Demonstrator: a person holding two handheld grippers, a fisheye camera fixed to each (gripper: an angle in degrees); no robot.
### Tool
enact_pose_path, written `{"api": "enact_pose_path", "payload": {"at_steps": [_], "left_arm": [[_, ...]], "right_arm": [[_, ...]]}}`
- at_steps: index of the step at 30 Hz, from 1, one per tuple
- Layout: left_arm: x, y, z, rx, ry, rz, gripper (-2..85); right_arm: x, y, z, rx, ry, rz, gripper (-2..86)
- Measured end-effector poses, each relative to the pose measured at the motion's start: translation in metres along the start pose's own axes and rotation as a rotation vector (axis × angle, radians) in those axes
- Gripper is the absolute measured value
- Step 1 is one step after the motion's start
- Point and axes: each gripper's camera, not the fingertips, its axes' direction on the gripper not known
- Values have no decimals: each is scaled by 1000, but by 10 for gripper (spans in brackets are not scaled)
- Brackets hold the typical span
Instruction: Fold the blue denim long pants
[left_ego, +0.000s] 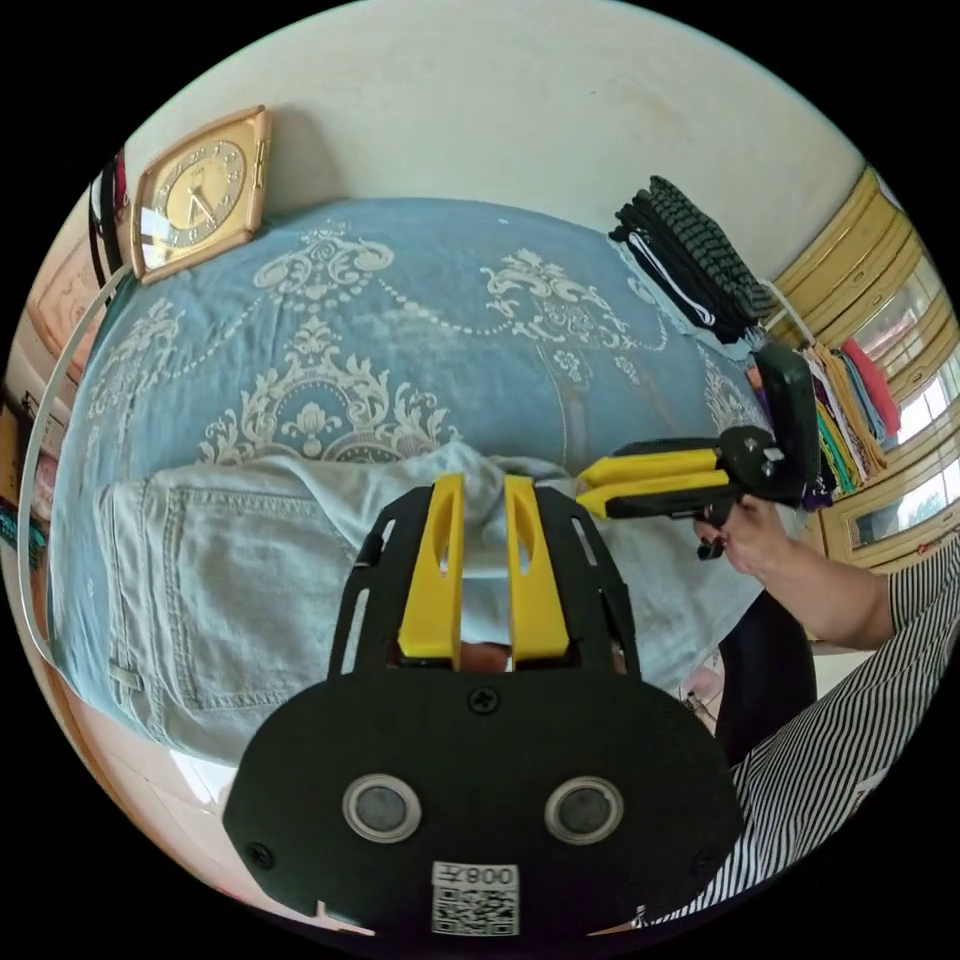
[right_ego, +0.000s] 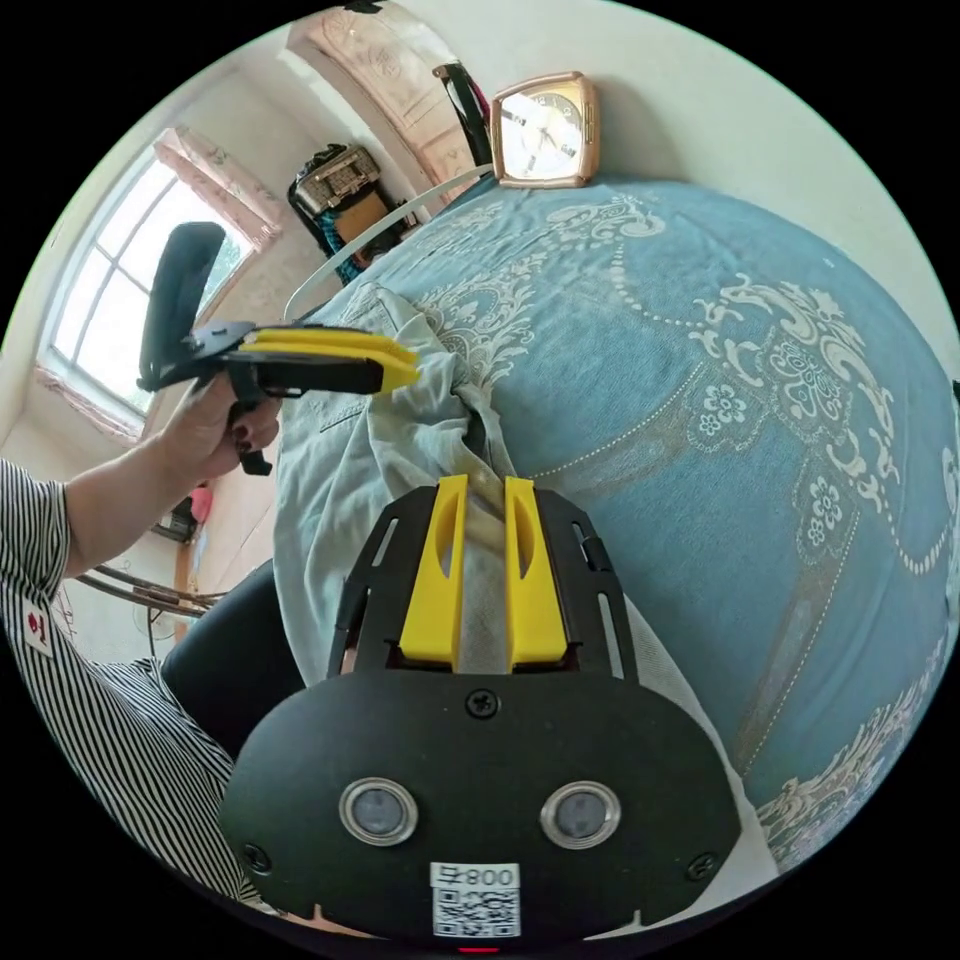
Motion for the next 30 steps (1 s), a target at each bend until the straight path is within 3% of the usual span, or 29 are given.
{"api": "enact_pose_path", "payload": {"at_steps": [6,12,16,22,30], "left_arm": [[-23,-4,41,-125,-166,35,41],[-64,27,22,34,-57,-98,22],[-105,45,14,129,81,-207,20],[-139,68,22,185,141,-246,20],[-170,94,31,257,196,-269,18]], "right_arm": [[-15,-31,-16,12,52,-27,63],[-7,-74,-55,130,7,-12,54],[-18,-122,-45,86,0,-107,70],[-19,-159,-31,8,-18,-154,62],[-14,-169,-51,46,-102,-150,63]]}}
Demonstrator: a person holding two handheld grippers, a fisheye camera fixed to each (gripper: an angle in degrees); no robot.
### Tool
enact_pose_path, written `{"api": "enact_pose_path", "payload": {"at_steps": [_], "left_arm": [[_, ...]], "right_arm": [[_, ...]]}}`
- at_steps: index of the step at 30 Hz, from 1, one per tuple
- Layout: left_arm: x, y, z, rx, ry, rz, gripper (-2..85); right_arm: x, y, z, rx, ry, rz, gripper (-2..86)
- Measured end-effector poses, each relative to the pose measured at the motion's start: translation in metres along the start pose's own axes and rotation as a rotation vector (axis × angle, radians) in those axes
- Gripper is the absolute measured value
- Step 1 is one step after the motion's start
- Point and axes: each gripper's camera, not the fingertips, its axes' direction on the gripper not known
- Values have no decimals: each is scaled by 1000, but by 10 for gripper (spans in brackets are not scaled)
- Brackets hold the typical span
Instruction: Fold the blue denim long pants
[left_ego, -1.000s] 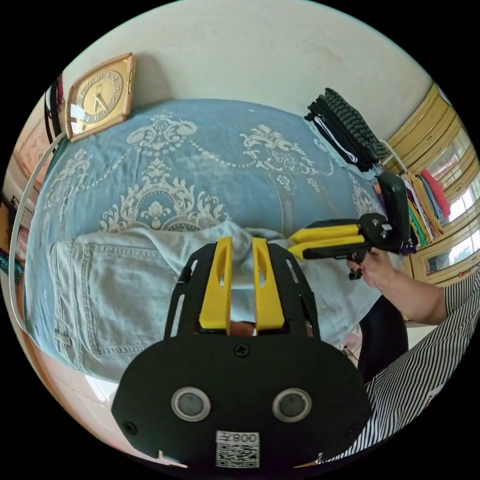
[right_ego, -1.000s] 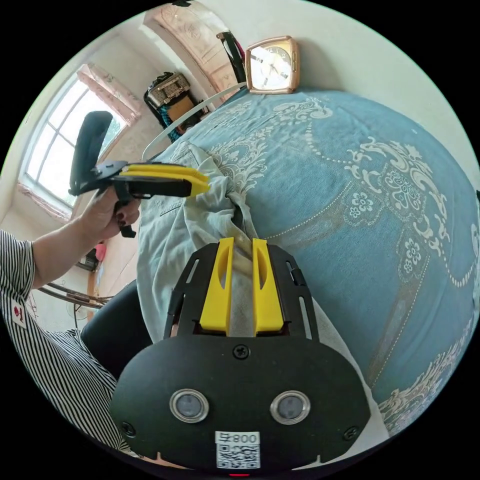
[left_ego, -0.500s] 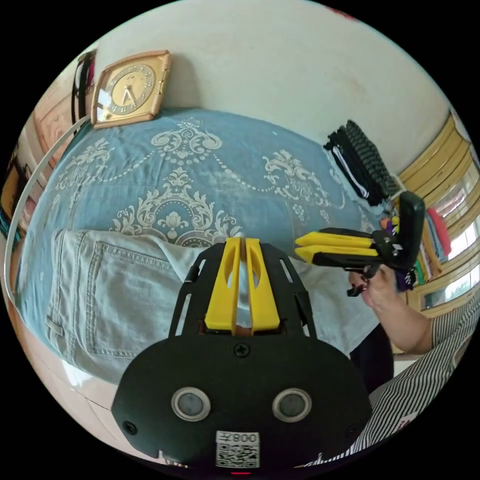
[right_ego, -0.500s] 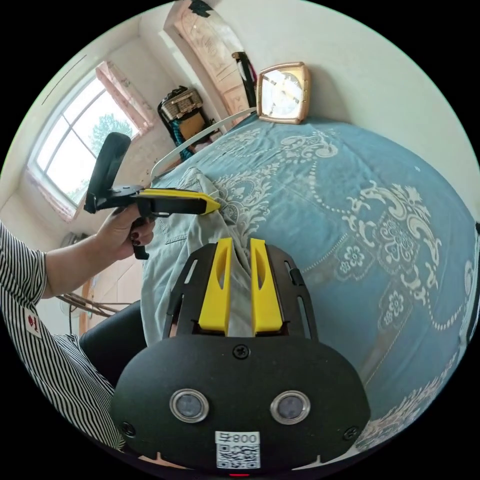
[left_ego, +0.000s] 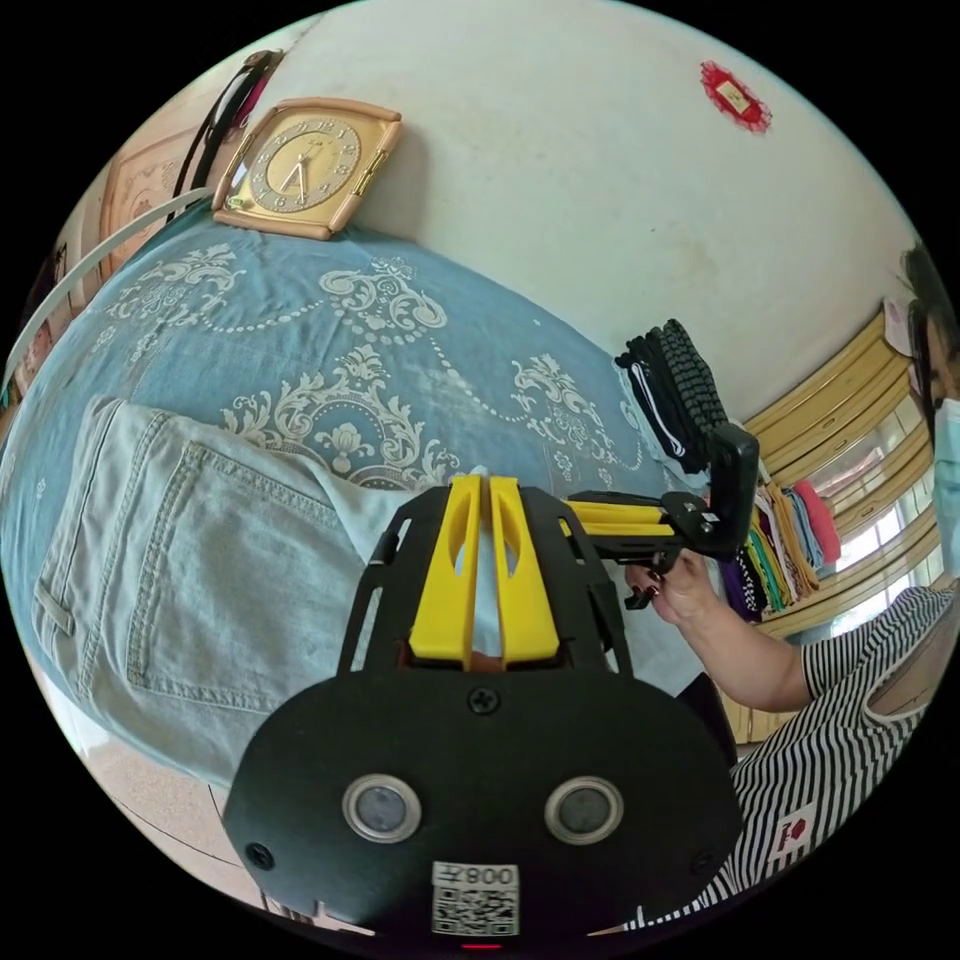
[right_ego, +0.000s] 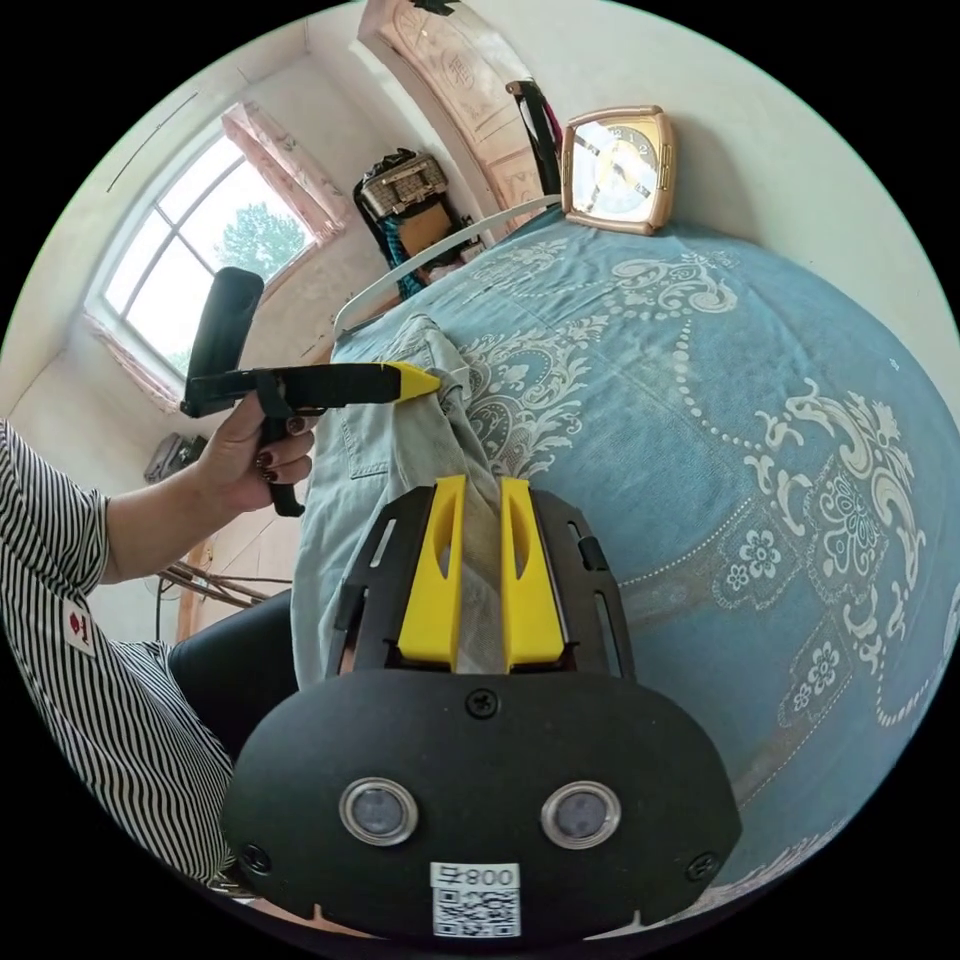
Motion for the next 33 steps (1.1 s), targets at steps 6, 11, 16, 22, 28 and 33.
{"api": "enact_pose_path", "payload": {"at_steps": [6,11,16,22,28,33], "left_arm": [[-16,4,4,4,5,18,13],[-28,-3,15,24,17,15,12],[-35,-24,56,-32,-59,29,13],[-51,-27,101,-147,-140,32,13],[-48,-18,76,-36,-132,58,9],[-50,-11,86,-91,-216,77,5]], "right_arm": [[13,-13,1,-35,-69,7,32],[43,-14,-22,52,-135,125,8],[68,-11,-23,61,-146,244,3],[70,-1,-42,121,-55,331,1],[28,0,-40,122,-19,237,1],[13,0,3,-59,122,196,1]]}}
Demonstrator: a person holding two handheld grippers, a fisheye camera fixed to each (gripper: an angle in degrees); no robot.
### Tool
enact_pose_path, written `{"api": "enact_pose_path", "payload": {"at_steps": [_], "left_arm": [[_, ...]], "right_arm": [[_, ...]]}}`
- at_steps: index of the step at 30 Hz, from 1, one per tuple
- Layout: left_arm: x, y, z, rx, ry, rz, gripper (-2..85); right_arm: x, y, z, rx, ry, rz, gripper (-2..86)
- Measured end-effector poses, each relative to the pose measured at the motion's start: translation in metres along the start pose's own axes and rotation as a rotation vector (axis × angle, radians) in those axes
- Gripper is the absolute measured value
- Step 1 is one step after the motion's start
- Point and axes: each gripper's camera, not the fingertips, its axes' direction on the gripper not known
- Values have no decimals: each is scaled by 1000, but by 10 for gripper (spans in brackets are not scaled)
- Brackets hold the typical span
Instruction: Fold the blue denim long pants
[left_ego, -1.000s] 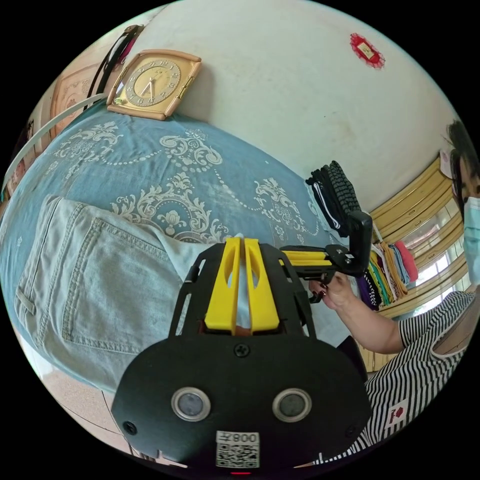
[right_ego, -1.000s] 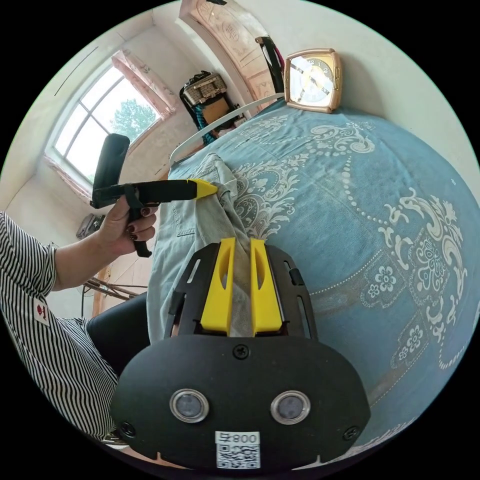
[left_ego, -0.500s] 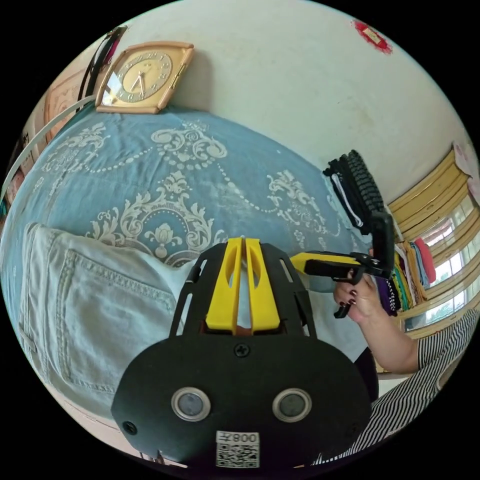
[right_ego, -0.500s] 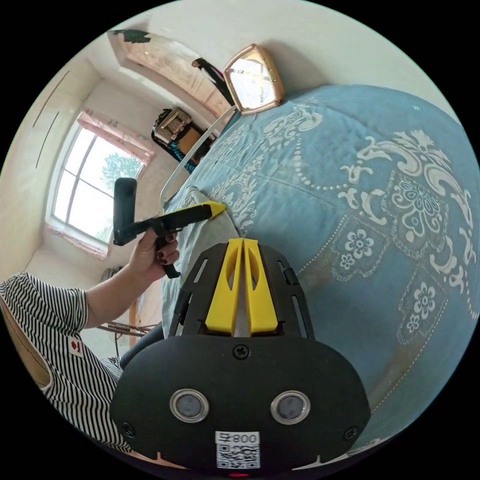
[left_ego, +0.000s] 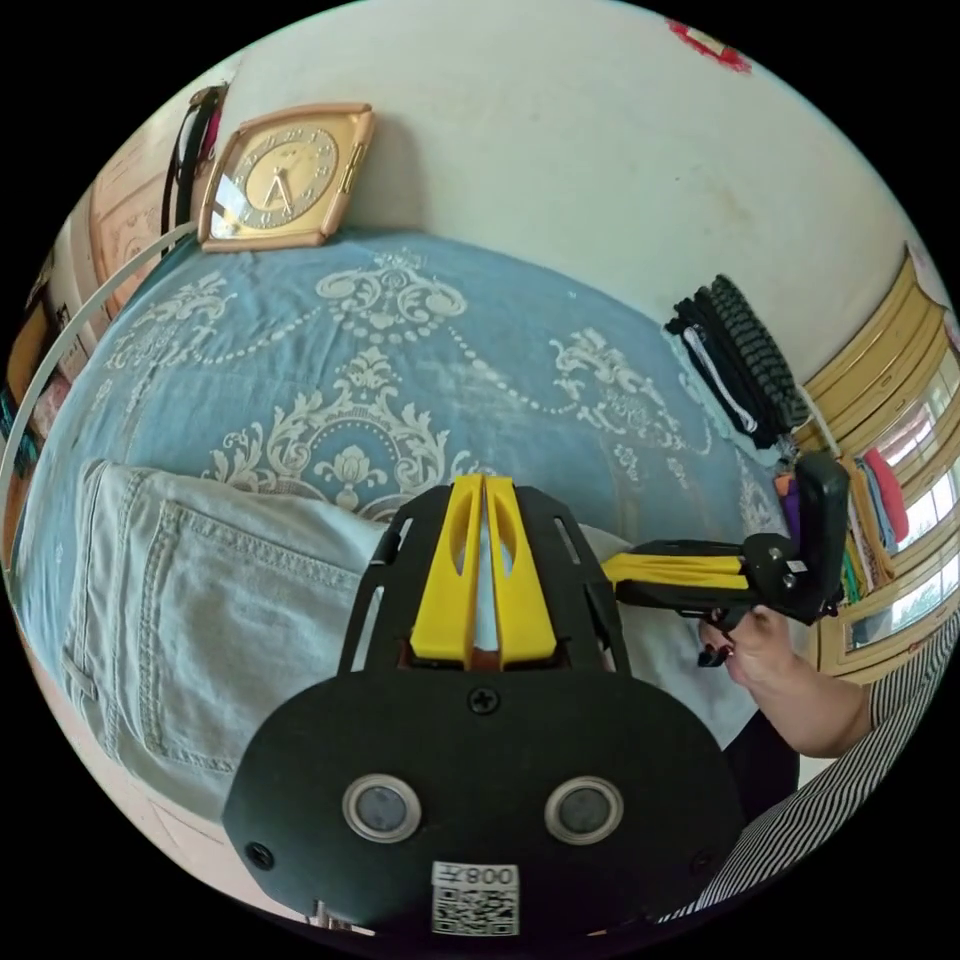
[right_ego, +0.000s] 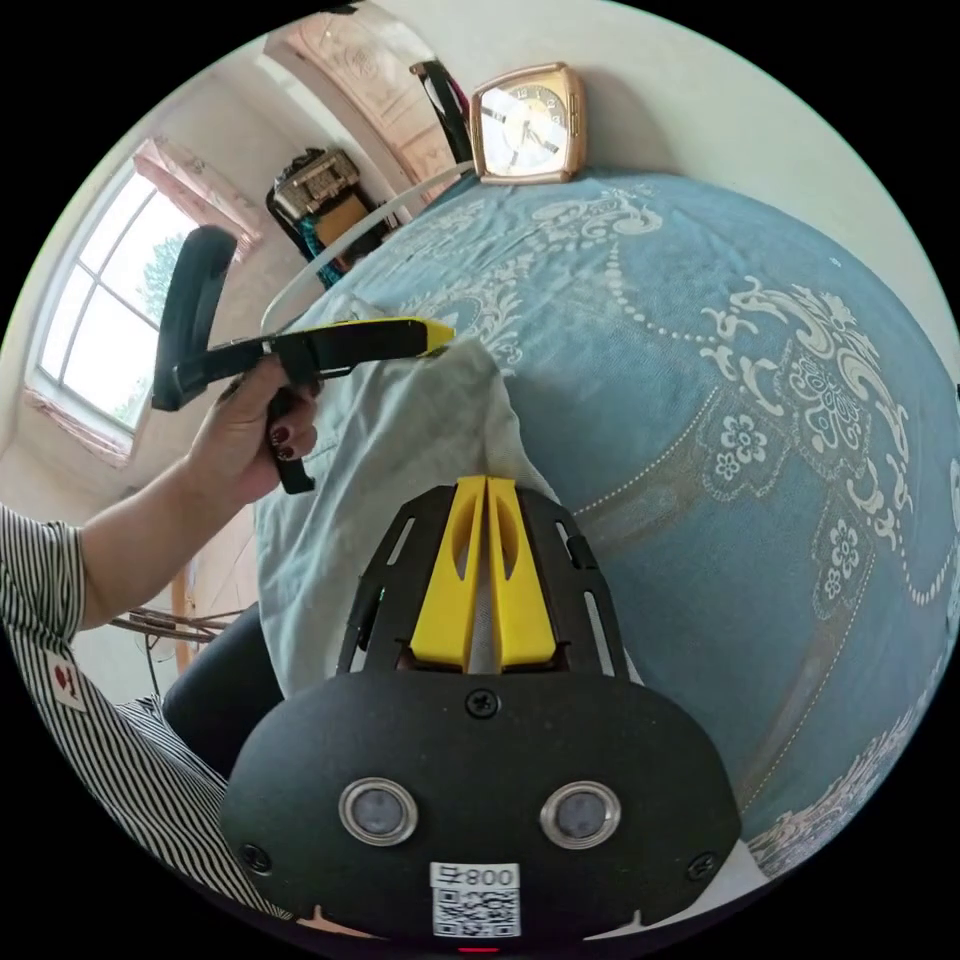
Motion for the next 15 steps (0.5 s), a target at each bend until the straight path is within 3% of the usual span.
{"api": "enact_pose_path", "payload": {"at_steps": [2,5,10,15], "left_arm": [[-5,2,11,-52,-17,-5,5],[-13,10,-7,22,6,-33,8],[-51,27,-40,80,-232,-109,37],[-125,26,-72,129,-274,-247,110]], "right_arm": [[-1,-1,1,-5,5,1,1],[-2,0,-7,4,-8,7,2],[-18,-3,-20,72,11,-50,7],[-14,-24,-16,102,25,-91,31]]}}
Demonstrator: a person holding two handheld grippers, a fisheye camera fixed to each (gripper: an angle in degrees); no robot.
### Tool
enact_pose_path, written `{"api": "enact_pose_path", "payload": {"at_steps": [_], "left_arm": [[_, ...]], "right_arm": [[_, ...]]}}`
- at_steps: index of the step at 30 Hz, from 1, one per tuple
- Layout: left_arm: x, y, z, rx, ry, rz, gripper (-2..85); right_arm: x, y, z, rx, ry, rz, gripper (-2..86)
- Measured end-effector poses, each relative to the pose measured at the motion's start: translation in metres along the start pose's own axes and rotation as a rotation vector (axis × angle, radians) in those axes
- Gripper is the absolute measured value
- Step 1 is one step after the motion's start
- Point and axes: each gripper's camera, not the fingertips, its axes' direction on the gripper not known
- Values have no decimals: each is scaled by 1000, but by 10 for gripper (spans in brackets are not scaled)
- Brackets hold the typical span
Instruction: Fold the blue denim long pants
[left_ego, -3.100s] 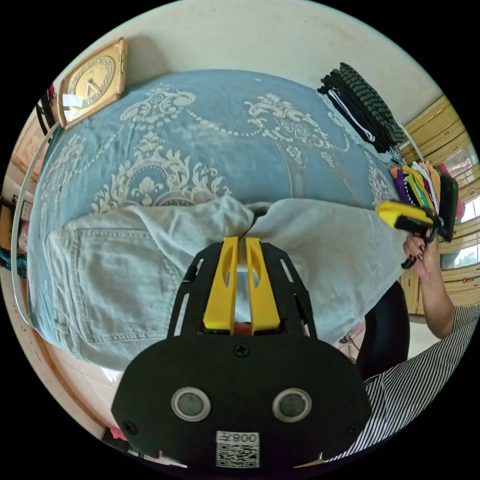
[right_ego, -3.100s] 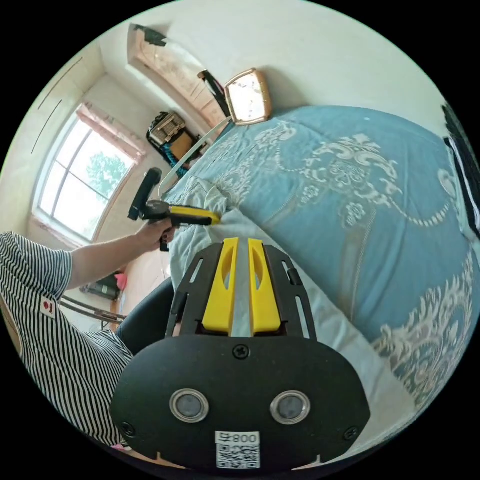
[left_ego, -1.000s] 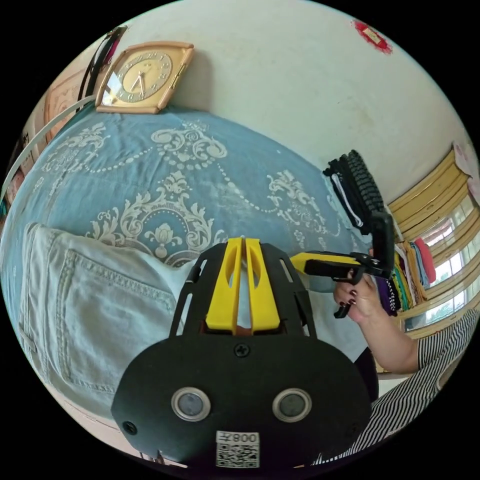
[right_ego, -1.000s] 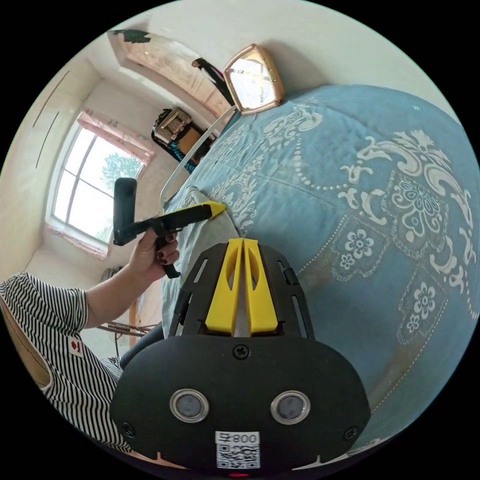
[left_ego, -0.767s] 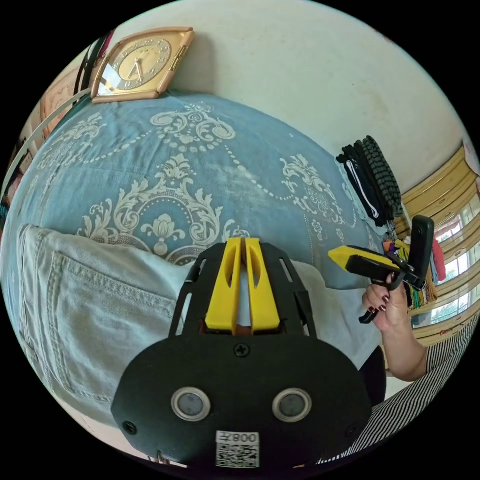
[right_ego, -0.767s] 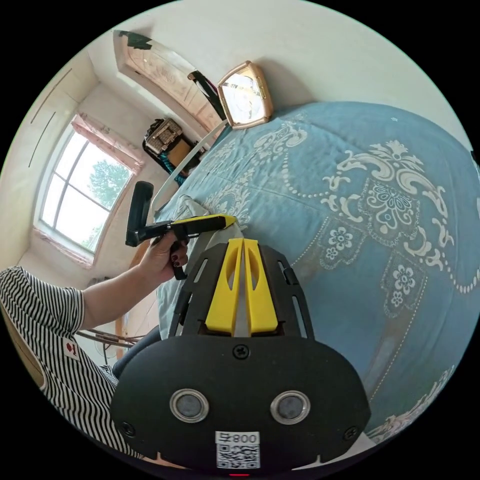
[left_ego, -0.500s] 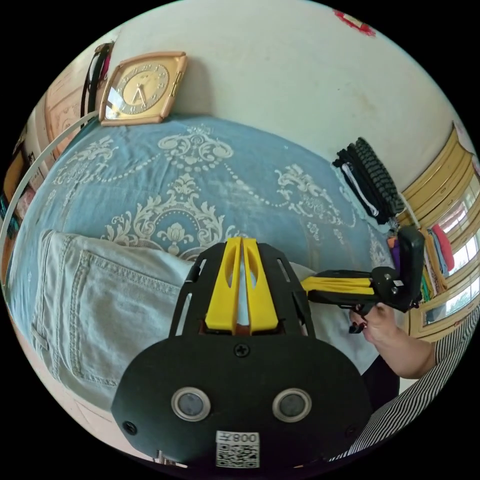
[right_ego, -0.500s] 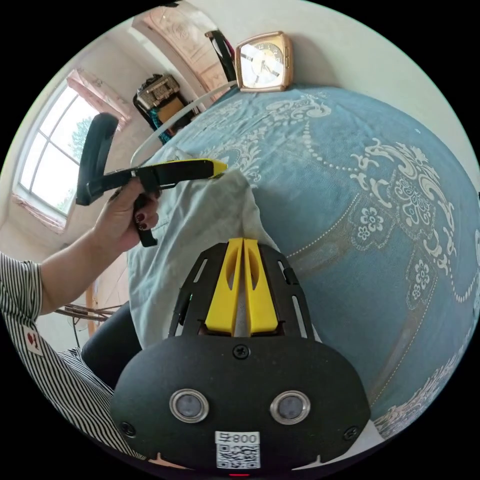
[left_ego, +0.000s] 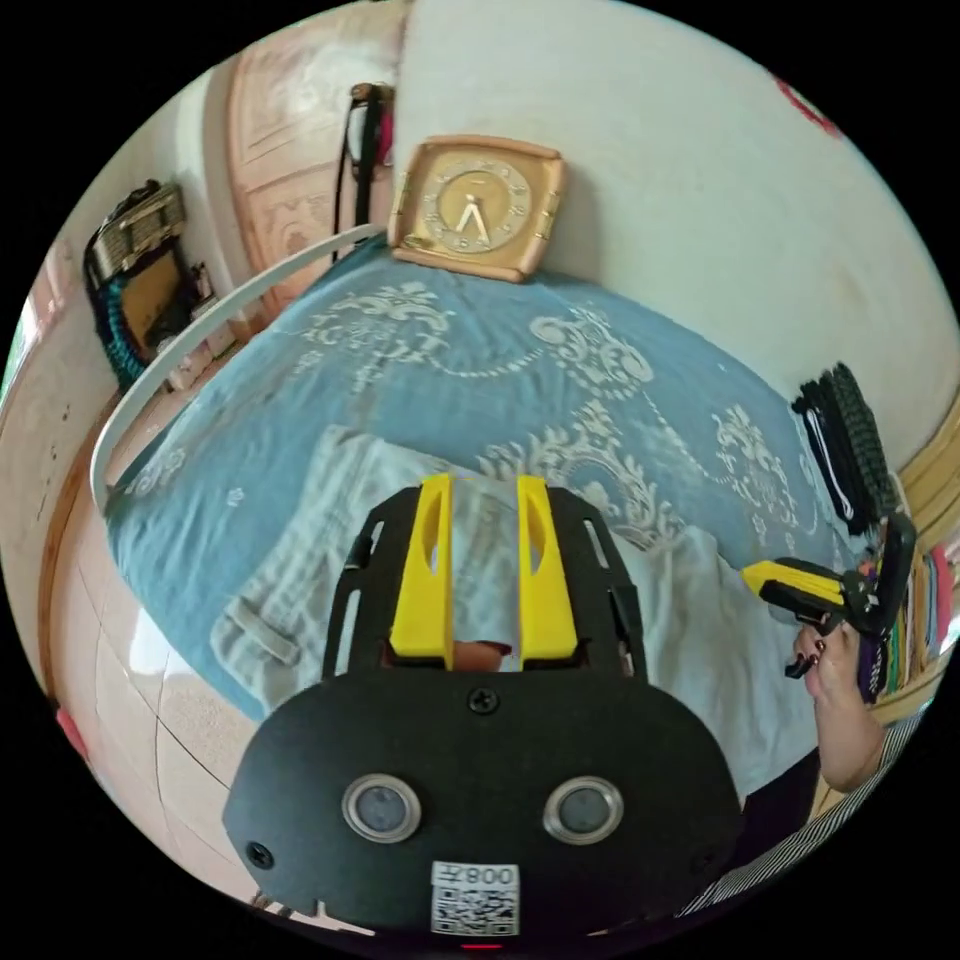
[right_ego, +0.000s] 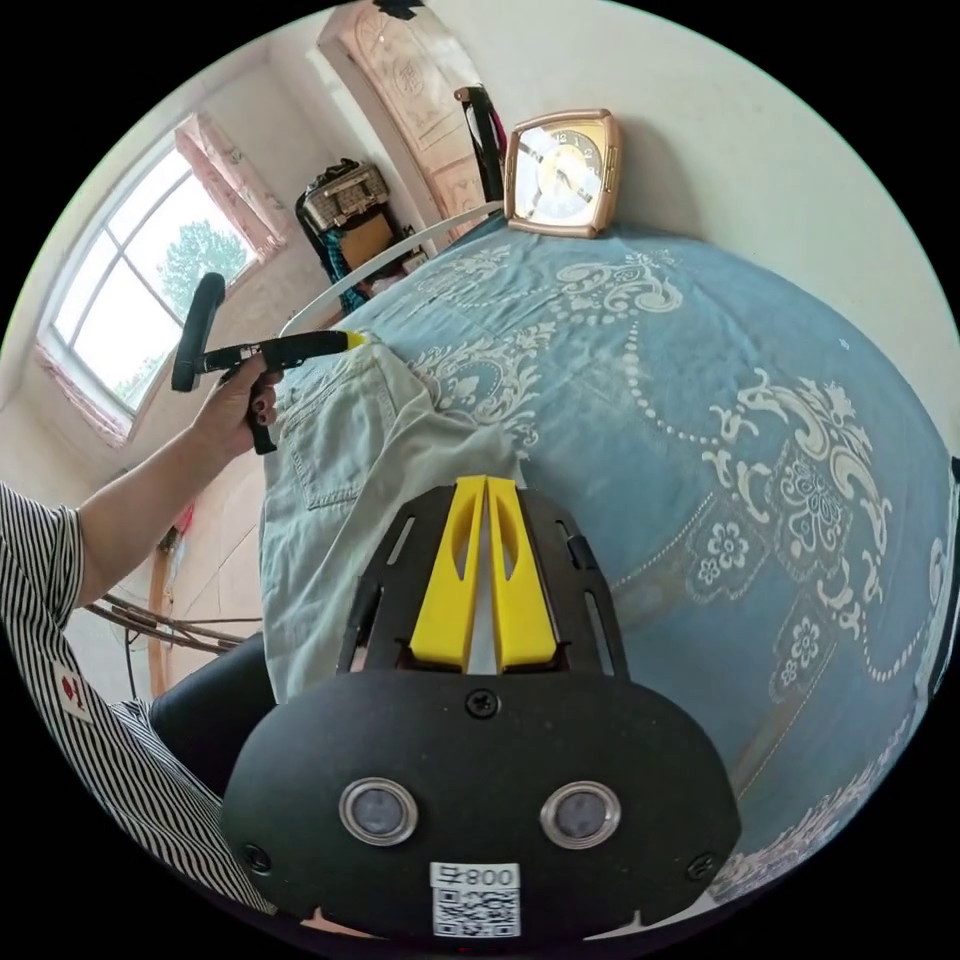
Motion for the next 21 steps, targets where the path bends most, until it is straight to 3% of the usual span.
{"api": "enact_pose_path", "payload": {"at_steps": [6,11,16,21], "left_arm": [[-83,-30,27,-67,16,-213,127],[-110,-35,63,-189,136,-288,89],[-110,-26,56,-138,162,-233,34],[-124,-12,31,-2,197,-304,23]], "right_arm": [[32,-21,18,3,-89,69,61],[47,-24,46,-73,-125,122,51],[52,-21,51,-94,-164,111,15],[65,-4,34,-29,-170,143,4]]}}
